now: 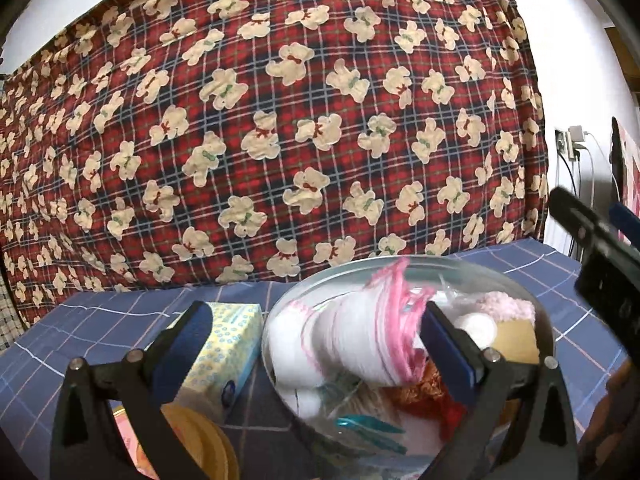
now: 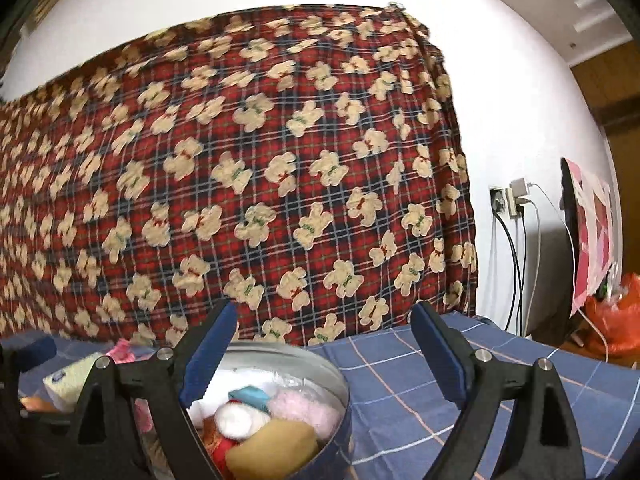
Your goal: Organize soft objects
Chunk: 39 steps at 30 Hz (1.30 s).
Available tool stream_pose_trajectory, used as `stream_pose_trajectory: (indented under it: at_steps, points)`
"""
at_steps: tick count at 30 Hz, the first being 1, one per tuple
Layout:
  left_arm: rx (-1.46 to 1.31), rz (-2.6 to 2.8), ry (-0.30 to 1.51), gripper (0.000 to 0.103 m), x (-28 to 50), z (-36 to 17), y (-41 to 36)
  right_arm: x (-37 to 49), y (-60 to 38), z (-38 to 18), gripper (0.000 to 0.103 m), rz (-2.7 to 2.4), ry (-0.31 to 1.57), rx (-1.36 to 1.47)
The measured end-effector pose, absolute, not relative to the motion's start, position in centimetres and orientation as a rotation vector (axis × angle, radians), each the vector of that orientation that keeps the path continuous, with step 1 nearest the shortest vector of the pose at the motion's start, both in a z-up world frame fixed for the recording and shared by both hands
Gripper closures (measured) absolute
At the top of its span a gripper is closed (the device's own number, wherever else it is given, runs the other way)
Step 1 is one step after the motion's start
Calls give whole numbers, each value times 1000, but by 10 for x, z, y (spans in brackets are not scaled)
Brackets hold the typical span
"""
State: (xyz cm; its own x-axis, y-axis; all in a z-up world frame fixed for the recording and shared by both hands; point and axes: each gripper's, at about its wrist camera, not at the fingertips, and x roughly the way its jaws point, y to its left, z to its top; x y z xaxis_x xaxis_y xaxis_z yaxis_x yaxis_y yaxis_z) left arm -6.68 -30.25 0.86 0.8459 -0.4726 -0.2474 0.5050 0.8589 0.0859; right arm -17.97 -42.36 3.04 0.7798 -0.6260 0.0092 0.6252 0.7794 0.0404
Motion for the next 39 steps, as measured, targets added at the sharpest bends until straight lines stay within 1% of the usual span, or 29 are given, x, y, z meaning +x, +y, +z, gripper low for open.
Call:
stream_pose_trajectory:
  at_steps: [4, 6, 7, 14, 39]
  points:
    - [127, -520, 218, 0, -71, 9, -295, -189, -411, 31, 12, -689, -74, 0]
    - [113, -531, 235, 0, -71, 8, -291, -190, -409, 31, 8, -691, -83, -8]
    - [107, -534, 244, 0, -71, 8, -289, -190, -408, 31, 7, -695, -84, -11]
    - [67, -529, 241, 0, -75, 8, -277, -190, -408, 32, 7, -703, -85, -17]
    - [72, -529, 243, 0, -75, 9, -276, -191, -408, 32, 7, -702, -84, -20]
